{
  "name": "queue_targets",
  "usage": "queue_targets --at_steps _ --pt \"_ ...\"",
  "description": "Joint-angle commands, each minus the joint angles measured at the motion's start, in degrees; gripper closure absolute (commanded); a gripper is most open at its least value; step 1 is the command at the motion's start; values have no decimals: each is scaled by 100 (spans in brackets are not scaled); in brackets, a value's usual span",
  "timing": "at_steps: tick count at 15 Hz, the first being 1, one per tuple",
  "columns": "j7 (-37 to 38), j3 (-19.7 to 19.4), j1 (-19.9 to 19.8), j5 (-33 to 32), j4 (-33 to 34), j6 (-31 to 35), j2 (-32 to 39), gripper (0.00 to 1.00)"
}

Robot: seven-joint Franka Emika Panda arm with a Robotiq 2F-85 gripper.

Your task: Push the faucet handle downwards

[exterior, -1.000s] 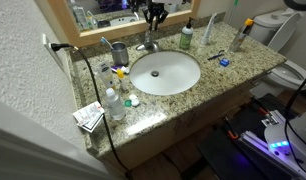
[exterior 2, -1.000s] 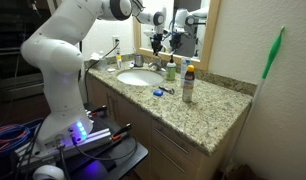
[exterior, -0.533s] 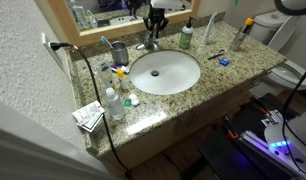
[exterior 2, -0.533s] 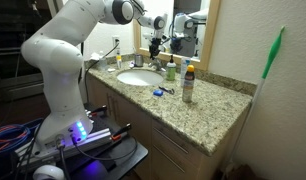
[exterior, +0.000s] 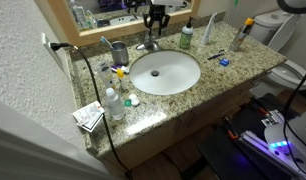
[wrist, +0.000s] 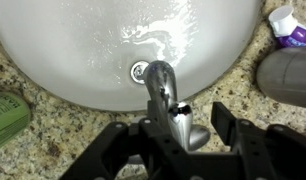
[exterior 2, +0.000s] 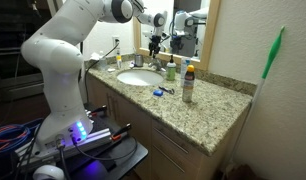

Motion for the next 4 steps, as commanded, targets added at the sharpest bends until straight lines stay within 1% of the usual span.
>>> queue_targets --at_steps 1,2,4 --pt "-182 -11 -74 -12 -541 85 -832 11" --pt "-30 -13 -7 -8 -30 3 -287 28" --pt "-34 -19 -22 -7 -129 2 -589 15"
